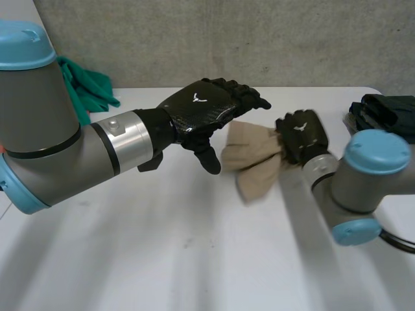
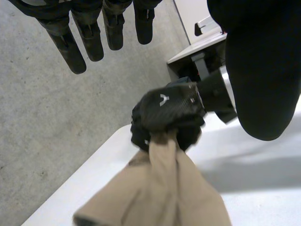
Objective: Fold the laundry.
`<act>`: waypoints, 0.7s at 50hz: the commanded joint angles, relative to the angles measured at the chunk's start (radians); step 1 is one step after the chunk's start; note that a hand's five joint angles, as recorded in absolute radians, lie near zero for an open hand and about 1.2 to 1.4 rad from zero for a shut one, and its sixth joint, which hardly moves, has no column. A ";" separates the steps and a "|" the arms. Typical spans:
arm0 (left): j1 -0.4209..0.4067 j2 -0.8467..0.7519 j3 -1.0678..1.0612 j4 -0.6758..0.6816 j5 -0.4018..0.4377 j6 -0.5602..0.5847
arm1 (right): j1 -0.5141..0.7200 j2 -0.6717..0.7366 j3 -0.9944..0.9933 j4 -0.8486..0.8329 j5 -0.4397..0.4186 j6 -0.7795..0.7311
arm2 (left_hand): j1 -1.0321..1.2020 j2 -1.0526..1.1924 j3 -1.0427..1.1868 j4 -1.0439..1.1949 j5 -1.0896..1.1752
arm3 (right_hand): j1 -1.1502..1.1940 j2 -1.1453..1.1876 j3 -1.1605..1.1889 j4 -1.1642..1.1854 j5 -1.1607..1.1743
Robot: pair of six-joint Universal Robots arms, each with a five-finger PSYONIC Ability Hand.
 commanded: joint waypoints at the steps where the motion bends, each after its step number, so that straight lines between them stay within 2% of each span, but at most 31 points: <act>1: 0.011 0.018 -0.026 0.003 0.002 0.000 | -0.141 -0.007 -0.031 -0.122 -0.215 0.016 | 0.031 0.011 0.001 0.010 -0.004 | 0.459 0.237 0.266 0.211 0.366; 3: 0.009 0.018 -0.024 0.005 0.000 0.000 | -0.174 -0.003 -0.068 -0.223 -0.275 0.063 | 0.031 0.011 0.001 0.010 -0.004 | 0.459 0.237 0.266 0.211 0.366; 6: 0.006 0.018 -0.018 0.012 0.000 -0.001 | -0.201 -0.004 -0.110 -0.305 -0.292 0.149 | 0.031 0.011 0.001 0.010 -0.004 | 0.459 0.237 0.266 0.211 0.366; 7: 0.005 0.018 -0.015 0.014 0.000 -0.003 | -0.224 -0.006 -0.154 -0.356 -0.299 0.227 | 0.031 0.011 0.001 0.010 -0.004 | 0.459 0.237 0.266 0.211 0.366; 13: 0.000 0.021 -0.015 0.019 0.000 -0.018 | -0.329 0.013 -0.295 -0.431 -0.316 0.457 | 0.031 0.011 0.001 0.010 -0.004 | 0.459 0.237 0.266 0.211 0.366; 16: -0.001 0.024 -0.015 0.019 0.000 -0.026 | -0.440 0.062 -0.392 -0.440 -0.342 0.561 | 0.031 0.011 0.001 0.010 -0.004 | 0.459 0.237 0.266 0.211 0.366; 26: -0.003 0.032 -0.012 0.040 -0.004 -0.026 | -0.665 0.275 -0.581 -0.520 -0.485 0.689 | 0.034 0.013 0.004 0.013 -0.001 | 0.459 0.237 0.266 0.211 0.366; 30: -0.004 0.032 -0.012 0.043 -0.029 -0.024 | -0.744 0.387 -0.636 -0.521 -0.575 0.703 | 0.034 0.013 0.004 0.013 -0.001 | 0.459 0.237 0.266 0.211 0.366; 35: -0.012 0.031 -0.012 0.048 -0.055 -0.024 | -0.829 0.511 -0.651 -0.517 -0.735 0.701 | 0.034 0.013 0.004 0.013 -0.001 | 0.459 0.237 0.266 0.211 0.366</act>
